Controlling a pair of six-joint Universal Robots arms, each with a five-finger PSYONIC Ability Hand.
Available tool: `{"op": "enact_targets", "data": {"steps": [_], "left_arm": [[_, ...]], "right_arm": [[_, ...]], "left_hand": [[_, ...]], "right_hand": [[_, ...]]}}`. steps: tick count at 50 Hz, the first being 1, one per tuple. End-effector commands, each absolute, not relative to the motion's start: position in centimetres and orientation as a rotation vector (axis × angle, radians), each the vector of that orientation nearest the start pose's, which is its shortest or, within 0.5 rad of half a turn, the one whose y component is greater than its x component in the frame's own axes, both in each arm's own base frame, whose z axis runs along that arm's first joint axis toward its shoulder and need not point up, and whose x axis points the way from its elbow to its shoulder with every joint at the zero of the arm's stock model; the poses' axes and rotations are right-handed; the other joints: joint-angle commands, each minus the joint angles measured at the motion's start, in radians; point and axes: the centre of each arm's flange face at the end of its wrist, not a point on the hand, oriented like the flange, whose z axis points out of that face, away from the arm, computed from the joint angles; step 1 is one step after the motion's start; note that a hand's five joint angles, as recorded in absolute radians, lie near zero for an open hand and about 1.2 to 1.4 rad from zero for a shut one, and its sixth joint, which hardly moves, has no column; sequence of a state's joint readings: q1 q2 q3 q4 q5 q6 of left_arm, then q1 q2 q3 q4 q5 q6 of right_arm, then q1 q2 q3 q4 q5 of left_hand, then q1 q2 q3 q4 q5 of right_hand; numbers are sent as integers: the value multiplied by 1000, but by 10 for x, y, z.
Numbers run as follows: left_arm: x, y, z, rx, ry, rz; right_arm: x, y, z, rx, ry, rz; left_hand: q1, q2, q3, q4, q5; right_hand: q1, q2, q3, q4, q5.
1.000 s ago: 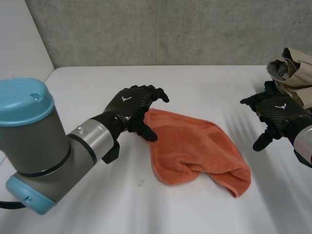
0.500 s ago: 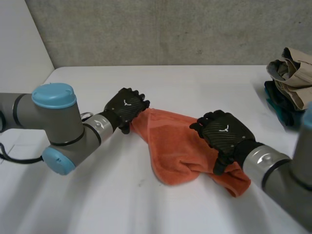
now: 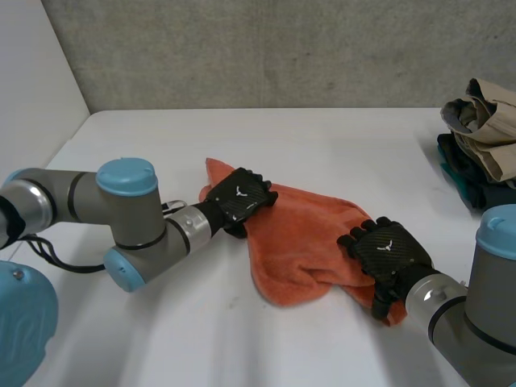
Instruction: Fold the laundry.
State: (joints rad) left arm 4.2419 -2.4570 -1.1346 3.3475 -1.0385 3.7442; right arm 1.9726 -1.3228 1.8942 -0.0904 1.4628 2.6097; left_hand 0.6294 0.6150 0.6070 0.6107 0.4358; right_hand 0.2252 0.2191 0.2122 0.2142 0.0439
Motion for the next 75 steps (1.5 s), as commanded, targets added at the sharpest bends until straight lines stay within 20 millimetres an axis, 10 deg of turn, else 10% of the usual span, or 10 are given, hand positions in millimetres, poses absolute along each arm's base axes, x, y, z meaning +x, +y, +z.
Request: {"op": "enact_targets", "data": {"steps": [1,18,21,23,37,42,48,51,64,75], "left_arm": [[-366,-307,113,1875,1984,-2164],[-353,-256,240,1706,1890,-2353],[-344,-240,264,1662,1875,-2421],[-339,-232,277,1641,1859,-2459],[-295,-191,349,1248,1686,-2663],[-284,-179,362,1173,1645,-2689],[-269,-164,373,1082,1588,-2719],[-265,-161,373,1049,1569,-2728],[-264,-166,377,1023,1511,-2720],[-267,-178,398,956,1414,-2711]], "right_arm": [[235,-207,154,-1246,2364,-1620],[234,-246,152,-936,2422,-1661],[239,-258,151,-912,2403,-1674],[241,-269,161,-887,2369,-1740],[264,-318,290,-1036,1867,-2434],[323,-333,322,-1062,1416,-2603],[400,-317,282,-1125,1204,-2309],[411,-320,248,-1103,1262,-2153],[312,-323,274,-717,1984,-1984],[246,-245,201,-539,2470,-1342]], "left_hand": [[753,767,775,771,772],[767,781,789,786,786],[767,781,789,786,786],[767,781,789,786,786],[767,781,789,786,786],[767,781,789,786,786],[767,781,789,786,786],[767,781,789,786,786],[767,781,789,786,786],[767,781,789,786,786]], "right_hand": [[-51,-45,-38,-40,-44],[-51,-45,-38,-40,-44],[441,448,454,452,448],[1170,1176,1183,1181,1176],[1171,1177,1184,1182,1178],[1171,1177,1184,1182,1178],[1171,1177,1184,1182,1178],[417,424,430,428,424],[-51,-45,-38,-40,-44],[59,65,72,70,66]]}}
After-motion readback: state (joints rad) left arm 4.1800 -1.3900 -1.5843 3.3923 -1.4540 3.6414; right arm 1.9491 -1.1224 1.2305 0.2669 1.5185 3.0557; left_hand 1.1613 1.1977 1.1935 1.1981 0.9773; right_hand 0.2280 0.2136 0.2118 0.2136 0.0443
